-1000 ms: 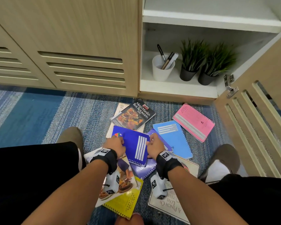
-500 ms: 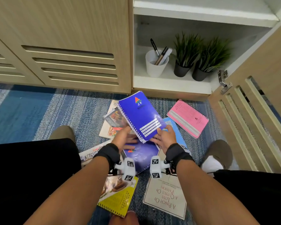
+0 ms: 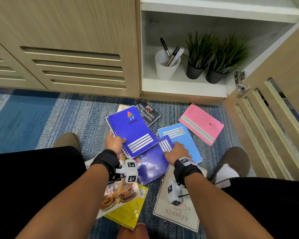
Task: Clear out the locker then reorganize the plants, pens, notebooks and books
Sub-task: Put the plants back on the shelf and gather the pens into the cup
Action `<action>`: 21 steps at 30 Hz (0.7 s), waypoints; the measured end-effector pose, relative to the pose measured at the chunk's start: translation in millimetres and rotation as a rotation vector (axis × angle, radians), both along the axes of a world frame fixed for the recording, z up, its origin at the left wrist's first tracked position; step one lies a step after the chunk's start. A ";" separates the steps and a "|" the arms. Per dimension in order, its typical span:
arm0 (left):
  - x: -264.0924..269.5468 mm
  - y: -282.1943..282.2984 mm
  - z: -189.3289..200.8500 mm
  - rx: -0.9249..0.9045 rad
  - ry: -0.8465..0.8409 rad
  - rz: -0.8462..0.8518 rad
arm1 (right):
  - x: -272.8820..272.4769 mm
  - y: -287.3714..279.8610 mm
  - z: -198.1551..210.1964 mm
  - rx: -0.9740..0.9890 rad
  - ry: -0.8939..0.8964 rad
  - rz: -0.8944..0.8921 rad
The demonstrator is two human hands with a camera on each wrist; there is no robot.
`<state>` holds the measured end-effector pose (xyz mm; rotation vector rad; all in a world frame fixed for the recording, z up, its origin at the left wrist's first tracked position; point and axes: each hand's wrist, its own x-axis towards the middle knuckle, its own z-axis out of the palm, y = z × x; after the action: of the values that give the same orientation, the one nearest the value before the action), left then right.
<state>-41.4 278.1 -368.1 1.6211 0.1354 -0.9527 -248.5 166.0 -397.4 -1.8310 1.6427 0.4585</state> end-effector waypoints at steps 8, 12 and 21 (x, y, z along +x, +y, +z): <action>7.4 4.1 -15.0 0.084 -0.155 0.088 | 1.9 -19.5 4.3 0.003 -0.368 -0.280; 10.4 5.0 -17.3 0.109 -0.203 0.161 | -5.5 -25.7 8.4 -0.081 -0.609 -0.484; 13.0 9.2 -22.0 0.217 -0.232 0.194 | -9.4 -37.6 11.4 -0.051 -0.995 -1.130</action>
<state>-28.4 287.3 -390.2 1.8675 0.2378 -0.6125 -257.8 128.4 -386.0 -0.6371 1.5703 -0.8462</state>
